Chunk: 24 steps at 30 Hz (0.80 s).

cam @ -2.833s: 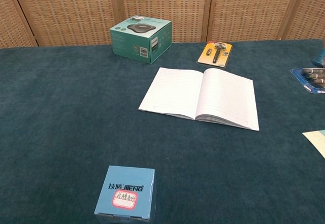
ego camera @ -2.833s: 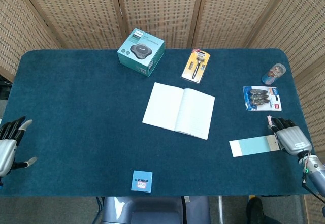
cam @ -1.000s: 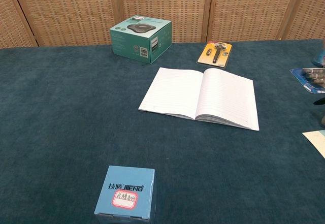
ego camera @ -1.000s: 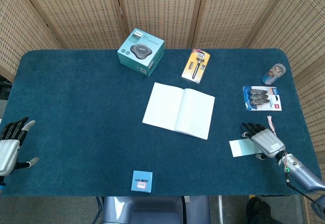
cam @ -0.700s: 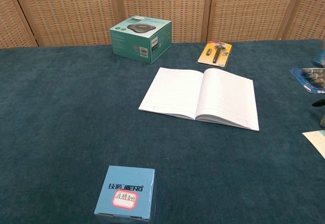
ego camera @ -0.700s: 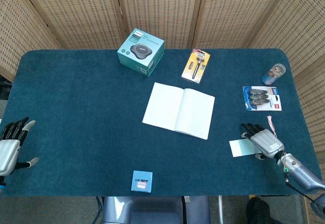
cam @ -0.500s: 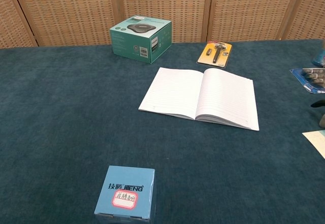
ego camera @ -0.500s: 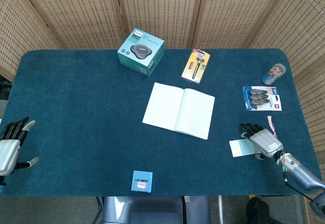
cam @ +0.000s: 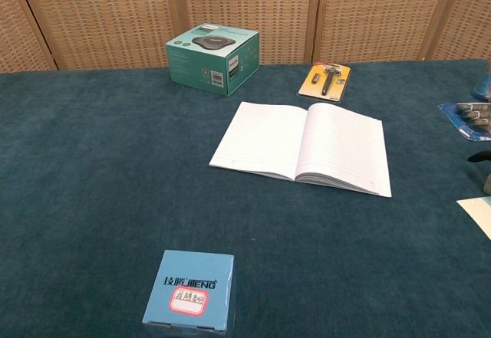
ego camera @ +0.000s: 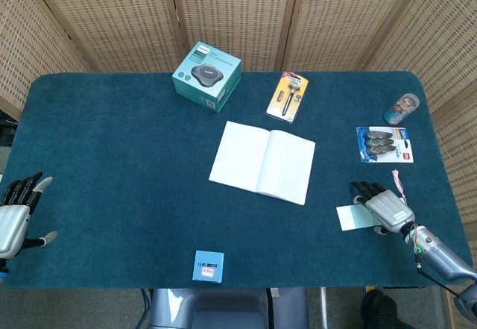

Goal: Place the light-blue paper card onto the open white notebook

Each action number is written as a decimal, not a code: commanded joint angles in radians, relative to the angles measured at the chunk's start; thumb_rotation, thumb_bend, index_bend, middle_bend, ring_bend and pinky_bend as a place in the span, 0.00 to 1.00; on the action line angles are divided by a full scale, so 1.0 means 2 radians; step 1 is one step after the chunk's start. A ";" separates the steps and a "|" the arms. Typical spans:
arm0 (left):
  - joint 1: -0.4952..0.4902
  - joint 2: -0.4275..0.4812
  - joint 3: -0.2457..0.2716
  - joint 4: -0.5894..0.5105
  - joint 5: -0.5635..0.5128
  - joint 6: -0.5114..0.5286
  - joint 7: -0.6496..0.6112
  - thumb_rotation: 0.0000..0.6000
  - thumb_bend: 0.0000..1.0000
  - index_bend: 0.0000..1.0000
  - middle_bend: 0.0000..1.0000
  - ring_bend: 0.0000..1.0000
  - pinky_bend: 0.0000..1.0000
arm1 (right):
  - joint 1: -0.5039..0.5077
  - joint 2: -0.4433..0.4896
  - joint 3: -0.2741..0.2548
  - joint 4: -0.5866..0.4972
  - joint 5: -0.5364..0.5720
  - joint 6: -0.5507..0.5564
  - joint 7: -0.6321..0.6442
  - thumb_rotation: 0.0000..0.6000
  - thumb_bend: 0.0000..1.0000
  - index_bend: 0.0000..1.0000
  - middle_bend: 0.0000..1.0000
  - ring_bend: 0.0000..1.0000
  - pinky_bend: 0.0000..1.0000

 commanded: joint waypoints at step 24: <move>0.000 0.000 0.000 -0.001 0.000 0.000 0.002 1.00 0.00 0.00 0.00 0.00 0.00 | -0.007 -0.011 -0.001 0.016 -0.004 0.026 0.010 1.00 0.00 0.63 0.00 0.00 0.14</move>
